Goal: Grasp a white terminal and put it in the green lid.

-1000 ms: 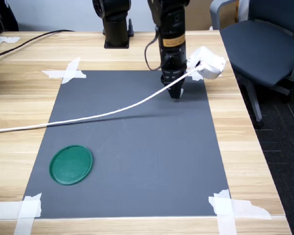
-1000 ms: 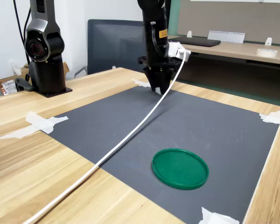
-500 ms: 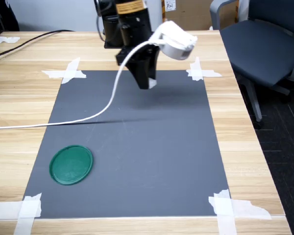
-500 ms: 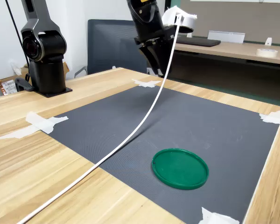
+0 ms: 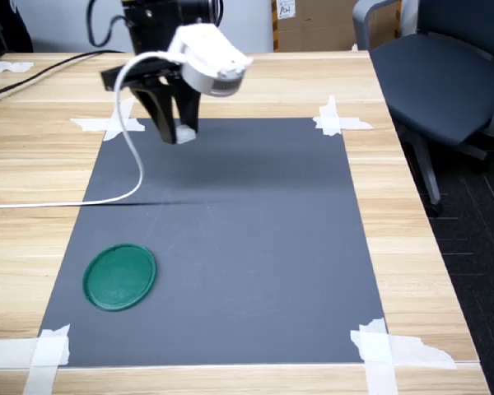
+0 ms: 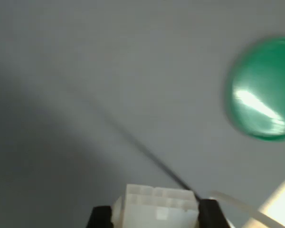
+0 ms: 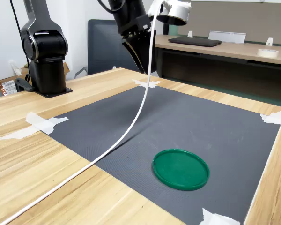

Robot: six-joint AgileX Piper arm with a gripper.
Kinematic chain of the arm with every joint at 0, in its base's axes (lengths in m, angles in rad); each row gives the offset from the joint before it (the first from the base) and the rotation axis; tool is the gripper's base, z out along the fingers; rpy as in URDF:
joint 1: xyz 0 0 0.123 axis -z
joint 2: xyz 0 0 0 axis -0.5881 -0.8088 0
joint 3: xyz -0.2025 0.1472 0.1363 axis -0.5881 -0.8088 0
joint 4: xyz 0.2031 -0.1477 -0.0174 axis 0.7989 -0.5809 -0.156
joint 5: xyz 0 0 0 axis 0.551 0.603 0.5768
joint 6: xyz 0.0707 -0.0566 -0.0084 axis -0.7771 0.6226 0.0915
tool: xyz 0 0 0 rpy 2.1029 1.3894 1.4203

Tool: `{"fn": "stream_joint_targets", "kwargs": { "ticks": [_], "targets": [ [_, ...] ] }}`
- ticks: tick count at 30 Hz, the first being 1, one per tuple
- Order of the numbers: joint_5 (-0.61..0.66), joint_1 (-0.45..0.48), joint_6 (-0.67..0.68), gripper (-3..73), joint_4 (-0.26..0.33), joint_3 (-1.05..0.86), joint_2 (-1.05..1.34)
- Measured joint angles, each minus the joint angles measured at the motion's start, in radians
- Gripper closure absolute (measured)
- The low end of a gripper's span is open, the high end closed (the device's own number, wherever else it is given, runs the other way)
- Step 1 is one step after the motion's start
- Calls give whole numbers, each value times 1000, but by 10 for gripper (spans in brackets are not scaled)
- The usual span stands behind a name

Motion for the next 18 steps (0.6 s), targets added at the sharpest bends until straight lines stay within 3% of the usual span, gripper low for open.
{"fn": "stream_joint_targets", "kwargs": {
  "ticks": [10, 18],
  "targets": [
    [65, 159, 0, 387, 62, 192, -124],
    [84, 226, -1, 387, 66, 309, -289]
  ]
}}
